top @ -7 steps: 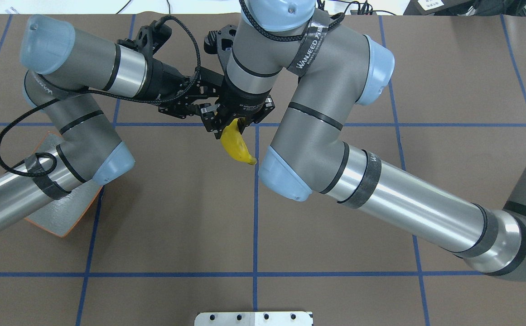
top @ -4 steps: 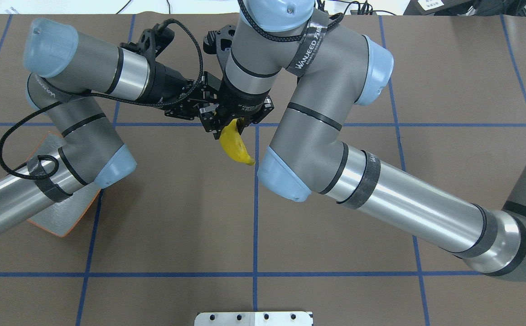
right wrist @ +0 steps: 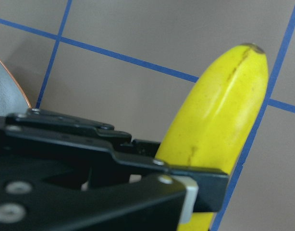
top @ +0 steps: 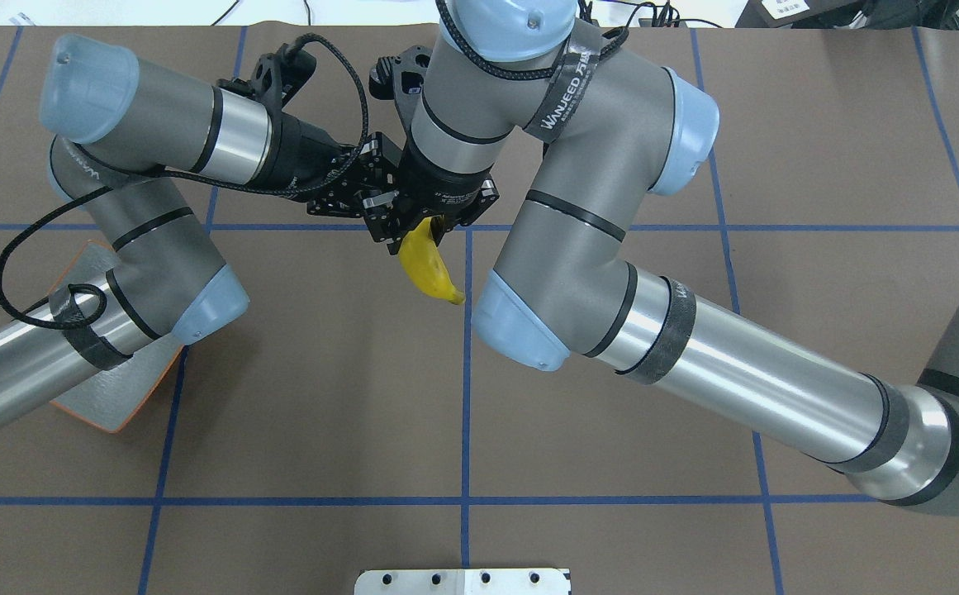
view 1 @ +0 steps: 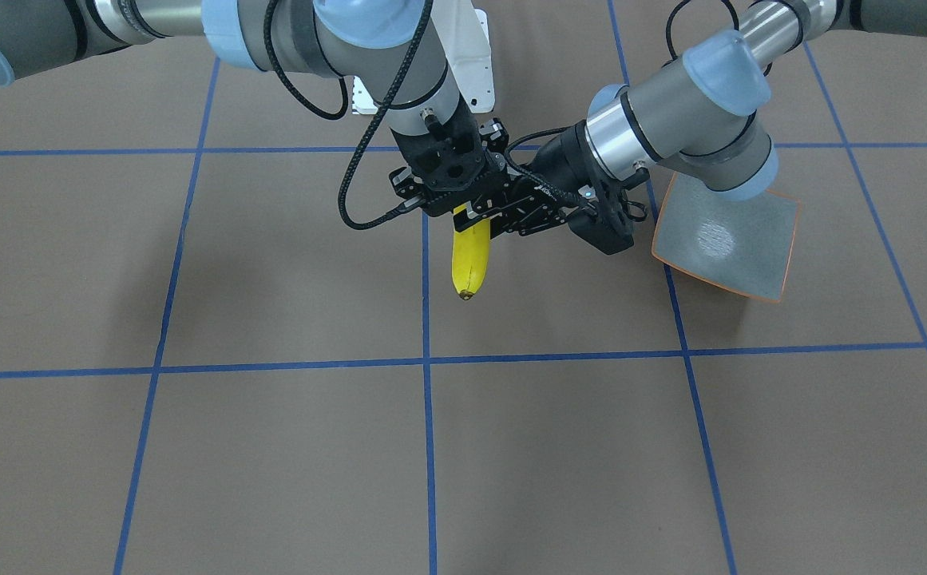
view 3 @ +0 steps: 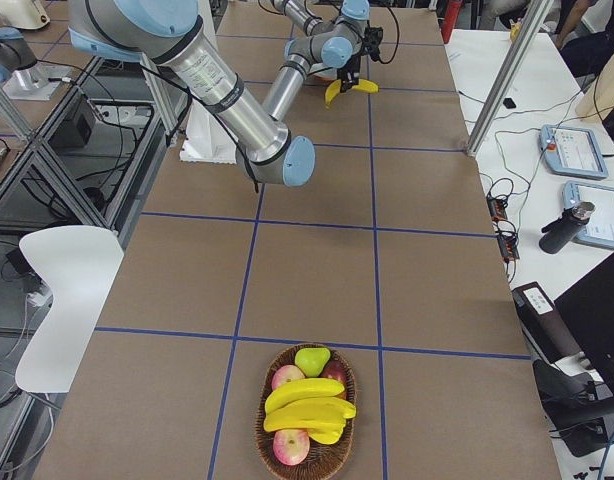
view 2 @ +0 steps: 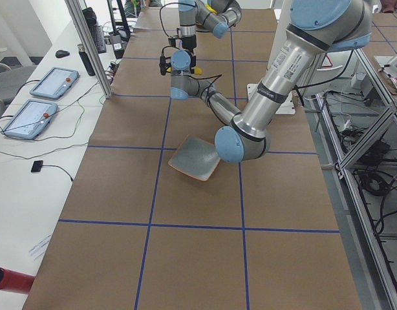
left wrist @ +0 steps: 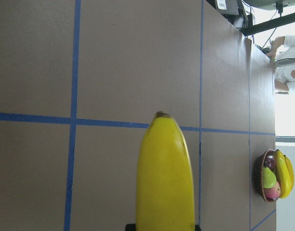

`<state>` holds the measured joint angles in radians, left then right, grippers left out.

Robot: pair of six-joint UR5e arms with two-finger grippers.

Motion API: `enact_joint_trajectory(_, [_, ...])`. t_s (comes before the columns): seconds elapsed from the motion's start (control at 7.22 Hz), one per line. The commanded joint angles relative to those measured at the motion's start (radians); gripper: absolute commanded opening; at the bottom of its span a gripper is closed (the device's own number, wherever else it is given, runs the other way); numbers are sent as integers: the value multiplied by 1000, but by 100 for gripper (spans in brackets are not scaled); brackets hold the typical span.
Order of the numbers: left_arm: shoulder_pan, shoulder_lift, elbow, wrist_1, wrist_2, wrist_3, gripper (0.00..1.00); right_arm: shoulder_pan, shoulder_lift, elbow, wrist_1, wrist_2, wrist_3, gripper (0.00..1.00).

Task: Transfer all bananas from basket to plate

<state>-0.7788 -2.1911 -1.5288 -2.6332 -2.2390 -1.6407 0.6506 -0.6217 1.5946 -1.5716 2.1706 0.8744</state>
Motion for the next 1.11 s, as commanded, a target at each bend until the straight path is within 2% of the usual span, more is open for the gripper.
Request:
enact_joint_trajectory(0.0, [0, 2, -2, 1, -1, -16, 0, 3, -70, 86, 15, 1, 1, 100])
enact_joint_trajectory(0.28, [-8, 28, -16, -2, -11, -15, 0, 42, -235, 241, 15, 26, -2, 100])
enact_joint_trajectory(0.42, [-13, 96, -30, -43, -39, -8, 0, 73, -303, 286, 15, 38, -3, 100])
enact_joint_trajectory(0.55, [-43, 181, -25, -129, -91, -5, 0, 99, -358, 315, 15, 37, -9, 100])
enact_joint_trajectory(0.69, [-84, 261, -19, -163, -178, 49, 0, 118, -372, 314, 15, 35, -9, 100])
enact_joint_trajectory(0.97, [-201, 397, 24, -165, -313, 235, 0, 133, -418, 311, 16, 25, -2, 100])
